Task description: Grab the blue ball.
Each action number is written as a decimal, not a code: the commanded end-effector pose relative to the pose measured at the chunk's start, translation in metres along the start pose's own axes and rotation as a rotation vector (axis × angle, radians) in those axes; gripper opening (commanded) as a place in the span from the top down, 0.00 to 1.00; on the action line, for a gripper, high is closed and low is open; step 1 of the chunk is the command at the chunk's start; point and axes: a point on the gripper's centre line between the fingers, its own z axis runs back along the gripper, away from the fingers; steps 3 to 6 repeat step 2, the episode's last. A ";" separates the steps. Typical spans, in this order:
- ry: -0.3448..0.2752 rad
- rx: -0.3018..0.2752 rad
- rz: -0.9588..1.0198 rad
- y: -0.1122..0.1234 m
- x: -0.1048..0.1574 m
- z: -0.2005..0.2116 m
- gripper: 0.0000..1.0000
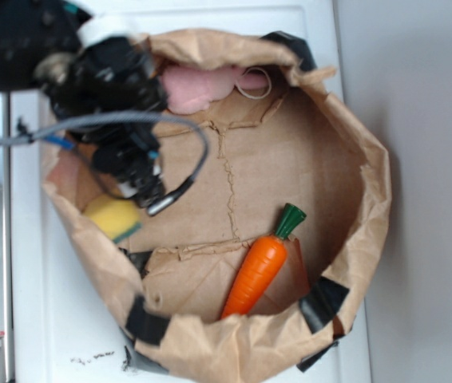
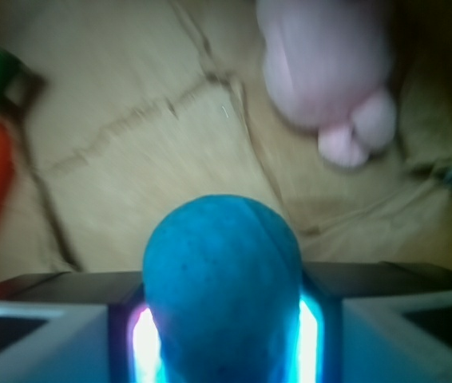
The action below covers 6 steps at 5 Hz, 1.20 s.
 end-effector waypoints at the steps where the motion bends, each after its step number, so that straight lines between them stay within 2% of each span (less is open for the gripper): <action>1: -0.143 0.004 -0.053 -0.025 0.014 0.064 1.00; 2: -0.246 -0.012 -0.102 -0.033 0.026 0.068 1.00; 6: -0.246 -0.012 -0.102 -0.033 0.026 0.068 1.00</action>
